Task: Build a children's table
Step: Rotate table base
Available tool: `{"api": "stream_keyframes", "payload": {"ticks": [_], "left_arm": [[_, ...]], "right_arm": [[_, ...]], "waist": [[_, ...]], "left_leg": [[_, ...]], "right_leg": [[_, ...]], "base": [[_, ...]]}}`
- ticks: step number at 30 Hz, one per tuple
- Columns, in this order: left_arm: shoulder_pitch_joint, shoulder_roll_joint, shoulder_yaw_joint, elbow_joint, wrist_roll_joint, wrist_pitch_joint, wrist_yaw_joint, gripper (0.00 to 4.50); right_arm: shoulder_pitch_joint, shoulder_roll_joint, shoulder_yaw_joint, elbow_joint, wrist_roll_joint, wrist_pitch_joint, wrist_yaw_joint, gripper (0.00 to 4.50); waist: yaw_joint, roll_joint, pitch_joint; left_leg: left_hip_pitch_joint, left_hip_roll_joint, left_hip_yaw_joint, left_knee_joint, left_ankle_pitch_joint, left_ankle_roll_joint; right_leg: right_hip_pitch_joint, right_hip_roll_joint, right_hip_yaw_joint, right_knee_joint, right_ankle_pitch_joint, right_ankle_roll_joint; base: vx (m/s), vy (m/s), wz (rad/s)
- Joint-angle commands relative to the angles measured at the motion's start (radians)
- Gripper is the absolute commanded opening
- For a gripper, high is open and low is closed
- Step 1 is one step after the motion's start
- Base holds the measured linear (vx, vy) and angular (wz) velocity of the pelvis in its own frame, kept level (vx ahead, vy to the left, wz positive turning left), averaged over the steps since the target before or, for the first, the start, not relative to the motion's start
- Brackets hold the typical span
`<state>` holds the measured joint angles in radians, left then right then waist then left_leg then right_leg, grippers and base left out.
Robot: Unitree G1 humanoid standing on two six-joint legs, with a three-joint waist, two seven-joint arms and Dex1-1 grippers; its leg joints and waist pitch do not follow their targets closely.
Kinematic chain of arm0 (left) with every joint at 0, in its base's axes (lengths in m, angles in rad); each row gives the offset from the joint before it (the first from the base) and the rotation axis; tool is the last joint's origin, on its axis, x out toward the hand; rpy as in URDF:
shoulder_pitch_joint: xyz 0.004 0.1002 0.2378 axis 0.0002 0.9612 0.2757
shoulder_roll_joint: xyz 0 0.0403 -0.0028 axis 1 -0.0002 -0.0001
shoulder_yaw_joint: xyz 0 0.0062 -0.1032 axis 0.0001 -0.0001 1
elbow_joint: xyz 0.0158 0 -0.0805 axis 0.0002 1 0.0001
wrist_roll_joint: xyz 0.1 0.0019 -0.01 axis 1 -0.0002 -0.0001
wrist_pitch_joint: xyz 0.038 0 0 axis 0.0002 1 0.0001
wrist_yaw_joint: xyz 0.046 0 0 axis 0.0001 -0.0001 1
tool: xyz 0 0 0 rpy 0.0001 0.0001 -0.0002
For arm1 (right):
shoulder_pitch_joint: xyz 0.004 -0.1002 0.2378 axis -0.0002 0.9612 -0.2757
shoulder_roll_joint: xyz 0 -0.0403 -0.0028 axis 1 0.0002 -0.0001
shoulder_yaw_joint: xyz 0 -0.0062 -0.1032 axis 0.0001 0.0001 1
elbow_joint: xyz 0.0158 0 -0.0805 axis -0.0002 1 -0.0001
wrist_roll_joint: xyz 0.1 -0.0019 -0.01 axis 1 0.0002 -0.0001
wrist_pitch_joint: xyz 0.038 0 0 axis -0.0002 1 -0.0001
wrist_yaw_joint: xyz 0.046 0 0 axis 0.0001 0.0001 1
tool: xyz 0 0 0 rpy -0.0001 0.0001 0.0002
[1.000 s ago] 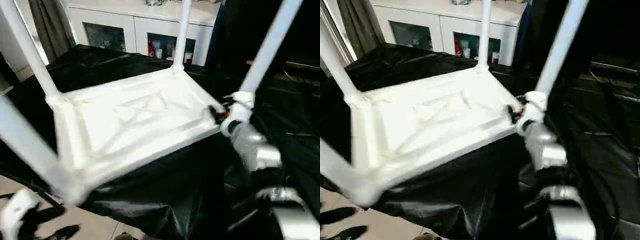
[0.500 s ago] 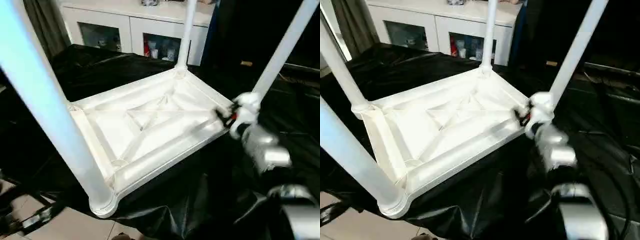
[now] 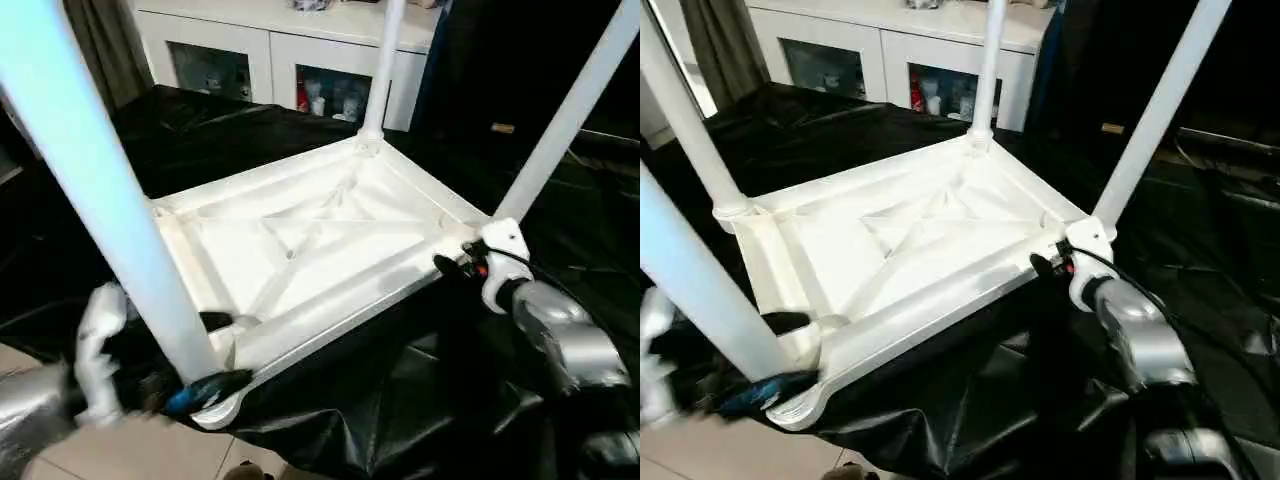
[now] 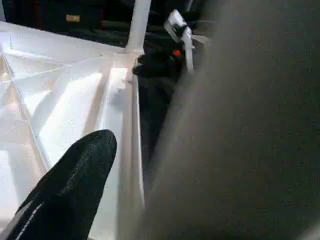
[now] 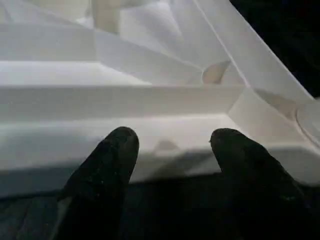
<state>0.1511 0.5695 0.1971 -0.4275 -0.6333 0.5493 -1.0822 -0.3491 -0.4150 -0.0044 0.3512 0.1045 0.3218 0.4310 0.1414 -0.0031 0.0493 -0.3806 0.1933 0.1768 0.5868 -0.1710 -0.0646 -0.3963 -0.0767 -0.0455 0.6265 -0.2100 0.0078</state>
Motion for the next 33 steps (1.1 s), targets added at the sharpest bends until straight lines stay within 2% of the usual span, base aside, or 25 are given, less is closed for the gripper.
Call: {"api": "stream_keyframes", "payload": {"ticks": [1, 2, 3, 4, 7, 10, 13, 17, 19, 20, 22, 23, 24, 25, 26, 27, 28, 30, 33], "left_arm": [[-0.042, -0.016, -0.049, -0.001, -0.001, 0.006, 0.017, 4.48], [-0.061, -0.027, -0.063, 0.002, 0.001, 0.005, 0.02, 4.48], [-0.082, -0.037, -0.079, 0.007, 0.001, 0.004, 0.025, 4.48], [-0.102, -0.049, -0.096, 0.013, 0.002, 0.005, 0.029, 4.48], [-0.177, -0.097, -0.164, 0.048, 0.027, -0.014, 0.035, 4.48], [-0.202, -0.114, -0.186, 0.066, 0.03, -0.017, 0.039, 4.48], [-0.233, -0.132, -0.227, 0.082, 0.037, -0.021, 0.034, 4.48], [-0.266, -0.158, -0.277, 0.091, 0.035, -0.016, 0.032, 4.48], [-0.292, -0.181, -0.309, 0.102, 0.042, -0.011, 0.036, 4.48], [-0.292, -0.181, -0.309, 0.102, 0.042, -0.011, 0.036, 4.48], [-0.332, -0.215, -0.357, 0.126, 0.054, -0.014, 0.043, 4.48], [-0.332, -0.215, -0.357, 0.126, 0.054, -0.014, 0.043, 4.48], [-0.362, -0.243, -0.395, 0.147, 0.064, -0.016, 0.046, 4.48], [-0.362, -0.243, -0.395, 0.147, 0.064, -0.016, 0.046, 4.48], [-0.387, -0.269, -0.42, 0.174, 0.079, -0.026, 0.051, 4.48], [-0.402, -0.285, -0.434, 0.195, 0.087, -0.037, 0.05, 4.48], [-0.407, -0.291, -0.438, 0.202, 0.089, -0.042, 0.049, 4.48], [-0.424, -0.31, -0.453, 0.233, 0.104, -0.058, 0.048, 4.48], [-0.465, -0.35, -0.478, 0.298, 0.137, -0.097, 0.054, 4.48]], "right_arm": [[0.016, -0.001, -0.017, -0.024, -0.008, 0.039, -0.027, 2.84], [0.015, 0.002, -0.032, -0.026, -0.008, 0.038, -0.047, 2.84], [0.018, 0.004, -0.047, -0.035, -0.007, 0.045, -0.069, 2.84], [0.016, 0.003, -0.058, -0.037, -0.007, 0.052, -0.085, 2.84], [0.012, -0.019, -0.079, -0.027, -0.045, 0.109, -0.157, 2.84], [0.006, -0.024, -0.085, -0.021, -0.057, 0.116, -0.182, 2.84], [-0.01, -0.02, -0.09, 0.003, -0.063, 0.123, -0.208, 2.84], [-0.041, 0.031, -0.053, 0.076, -0.027, 0.087, -0.137, 2.84], [-0.068, 0.075, -0.016, 0.127, -0.025, 0.051, -0.091, 2.84], [-0.068, 0.075, -0.016, 0.127, -0.025, 0.051, -0.091, 2.84], [-0.116, 0.144, 0.026, 0.199, -0.03, 0.006, -0.058, 2.84], [-0.116, 0.144, 0.026, 0.199, -0.03, 0.006, -0.058, 2.84], [-0.158, 0.201, 0.056, 0.253, -0.037, -0.025, -0.039, 2.84], [-0.158, 0.201, 0.056, 0.253, -0.037, -0.025, -0.039, 2.84], [-0.188, 0.244, 0.078, 0.285, -0.046, -0.048, -0.025, 2.84], [-0.203, 0.268, 0.09, 0.299, -0.048, -0.06, -0.013, 2.84], [-0.206, 0.275, 0.094, 0.302, -0.049, -0.064, -0.009, 2.84], [-0.217, 0.292, 0.105, 0.319, -0.054, -0.079, -0.01, 2.84], [-0.233, 0.31, 0.112, 0.354, -0.064, -0.105, -0.014, 2.84]], "waist": [[-0.009, 0.001, -0.042], [-0.009, 0.001, -0.04], [-0.007, 0.002, -0.041], [-0.009, -0.001, -0.04], [-0.01, -0.003, -0.041], [-0.011, -0.01, -0.044], [-0.014, -0.013, -0.046], [-0.025, -0.013, -0.051], [-0.034, -0.01, -0.053], [-0.036, -0.011, -0.053], [-0.041, -0.01, -0.055], [-0.041, -0.009, -0.054], [-0.044, -0.011, -0.053], [-0.045, -0.008, -0.054], [-0.046, -0.009, -0.054], [-0.054, -0.02, -0.053], [-0.054, -0.014, -0.054], [-0.061, -0.018, -0.056], [-0.066, -0.022, -0.06]], "left_leg": [[0.023, 0.026, -0.006, -0.079, -0.272, -0.027], [0.021, 0.025, -0.007, -0.08, -0.273, -0.028], [0.028, 0.026, -0.005, -0.078, -0.284, -0.032], [0.023, 0.025, -0.007, -0.08, -0.283, -0.032], [0.024, 0.023, -0.005, -0.077, -0.272, -0.036], [0.02, 0.022, -0.005, -0.075, -0.244, -0.038], [0.019, 0.021, -0.003, -0.071, -0.218, -0.03], [0.015, 0.021, -0.003, -0.068, -0.211, -0.022], [0.012, 0.022, -0.004, -0.066, -0.193, -0.012], [0.012, 0.022, -0.003, -0.065, -0.187, -0.01], [0.012, 0.022, -0.003, -0.064, -0.177, -0.007], [0.012, 0.021, -0.003, -0.065, -0.179, -0.007], [0.011, 0.023, -0.002, -0.066, -0.181, -0.013], [0.013, 0.023, -0.004, -0.066, -0.195, -0.019], [0.012, 0.024, -0.004, -0.067, -0.193, -0.021], [0.009, 0.023, -0.004, -0.068, -0.197, -0.022], [0.007, 0.023, -0.006, -0.069, -0.192, -0.026], [0.006, 0.025, -0.007, -0.068, -0.181, -0.027], [0.009, 0.024, -0.003, -0.062, -0.141, -0.005]], "right_leg": [[0.027, -0.043, 0.043, -0.08, -0.189, -0.14], [0.029, -0.044, 0.043, -0.081, -0.2, -0.138], [0.022, -0.043, 0.045, -0.084, -0.209, -0.138], [0.027, -0.044, 0.045, -0.081, -0.21, -0.138], [0.027, -0.044, 0.046, -0.083, -0.22, -0.128], [0.032, -0.044, 0.045, -0.08, -0.2, -0.118], [0.033, -0.044, 0.045, -0.079, -0.175, -0.121], [0.037, -0.046, 0.043, -0.075, -0.149, -0.144], [0.039, -0.047, 0.041, -0.071, -0.121, -0.168], [0.039, -0.046, 0.041, -0.071, -0.111, -0.174], [0.04, -0.047, 0.04, -0.067, -0.09, -0.195], [0.04, -0.047, 0.04, -0.068, -0.096, -0.196], [0.041, -0.048, 0.041, -0.067, -0.1, -0.198], [0.042, -0.05, 0.04, -0.069, -0.121, -0.199], [0.044, -0.05, 0.041, -0.068, -0.116, -0.197], [0.044, -0.049, 0.04, -0.07, -0.125, -0.197], [0.049, -0.053, 0.04, -0.068, -0.13, -0.191], [0.05, -0.053, 0.038, -0.066, -0.108, -0.189], [0.049, -0.052, 0.04, -0.062, -0.037, -0.21]], "base": [[0.0, 0.0, 0.0], [0.0, 0.0, 0.0], [0.0, 0.0, 0.0], [0.0, 0.0, 0.0], [0.0, 0.0, 0.0], [0.0, 0.0, 0.0], [0.0, 0.0, 0.0], [0.0, 0.0, 0.0], [0.0, 0.0, 0.0], [0.0, 0.0, 0.0], [0.0, 0.0, 0.0], [0.0, 0.0, 0.0], [0.0, 0.0, 0.0], [0.0, 0.0, 0.0], [0.0, 0.0, 0.0], [0.0, 0.0, 0.0], [0.0, 0.0, 0.0], [0.0, 0.0, 0.0], [0.0, 0.0, 0.0]]}}
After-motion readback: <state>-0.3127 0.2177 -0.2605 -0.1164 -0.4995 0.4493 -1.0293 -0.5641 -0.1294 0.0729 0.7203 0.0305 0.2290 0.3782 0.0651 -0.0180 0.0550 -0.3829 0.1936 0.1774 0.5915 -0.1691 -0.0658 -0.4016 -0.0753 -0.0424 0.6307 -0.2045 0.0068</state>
